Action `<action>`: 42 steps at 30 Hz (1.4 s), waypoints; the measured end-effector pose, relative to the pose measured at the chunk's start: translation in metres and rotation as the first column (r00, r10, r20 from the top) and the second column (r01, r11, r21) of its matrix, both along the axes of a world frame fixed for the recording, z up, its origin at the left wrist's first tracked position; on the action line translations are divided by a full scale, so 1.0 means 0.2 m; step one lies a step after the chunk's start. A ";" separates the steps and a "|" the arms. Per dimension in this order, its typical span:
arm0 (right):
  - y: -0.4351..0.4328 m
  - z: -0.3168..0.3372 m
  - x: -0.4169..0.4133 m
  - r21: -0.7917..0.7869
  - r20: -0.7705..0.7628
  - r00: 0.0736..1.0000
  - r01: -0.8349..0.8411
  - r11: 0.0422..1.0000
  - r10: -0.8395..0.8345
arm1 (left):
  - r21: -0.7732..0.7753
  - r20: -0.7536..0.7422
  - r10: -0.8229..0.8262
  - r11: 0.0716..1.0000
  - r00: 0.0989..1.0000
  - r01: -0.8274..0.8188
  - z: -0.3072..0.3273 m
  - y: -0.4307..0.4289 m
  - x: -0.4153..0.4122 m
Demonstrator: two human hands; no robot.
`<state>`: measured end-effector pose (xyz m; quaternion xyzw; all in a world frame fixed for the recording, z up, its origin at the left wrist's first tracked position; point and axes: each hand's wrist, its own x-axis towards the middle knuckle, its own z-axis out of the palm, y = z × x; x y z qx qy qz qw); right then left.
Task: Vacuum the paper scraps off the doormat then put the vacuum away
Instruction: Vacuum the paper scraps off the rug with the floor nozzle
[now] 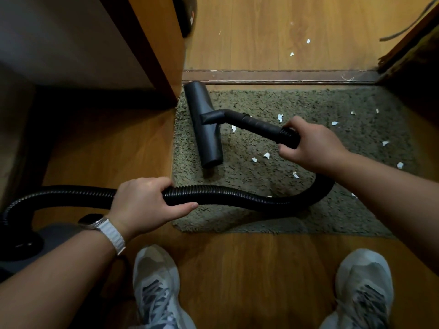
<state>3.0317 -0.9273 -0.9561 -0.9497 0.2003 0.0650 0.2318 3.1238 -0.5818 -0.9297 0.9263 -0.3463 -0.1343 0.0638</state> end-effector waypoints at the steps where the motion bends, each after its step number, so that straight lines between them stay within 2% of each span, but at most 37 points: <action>1: 0.01 0.00 0.03 -0.022 -0.001 1.000 -0.029 0.999 0.029 | 0.004 0.000 -0.001 1.000 1.000 0.001 0.00 0.00 0.00; 7: 0.05 -0.03 0.17 -0.102 -0.058 0.995 -0.083 0.991 0.078 | 0.013 0.019 0.014 1.000 1.000 -0.014 -0.01 -0.01 0.02; 15: -0.08 -0.04 0.02 -0.056 -0.081 0.980 0.176 0.983 -0.180 | 0.034 0.003 0.024 0.999 1.000 -0.024 -0.02 -0.02 0.01; 18: -0.12 -0.01 -0.05 -0.036 -0.082 0.972 0.216 0.976 -0.218 | 0.033 -0.003 0.019 0.999 1.000 -0.019 -0.01 -0.02 0.01; 24: -0.03 0.00 0.06 -0.020 -0.034 0.983 0.178 0.984 -0.179 | 0.026 0.007 0.026 0.999 1.000 -0.026 -0.02 -0.01 0.01; 31: 0.07 -0.05 0.32 -0.043 -0.084 0.996 0.036 0.998 -0.039 | 0.048 -0.002 0.051 0.998 0.999 -0.050 -0.02 -0.02 0.02; 42: -0.08 -0.01 0.11 -0.025 -0.083 0.982 0.170 0.985 -0.171 | 0.060 -0.005 0.037 0.998 0.999 -0.037 -0.01 -0.01 0.02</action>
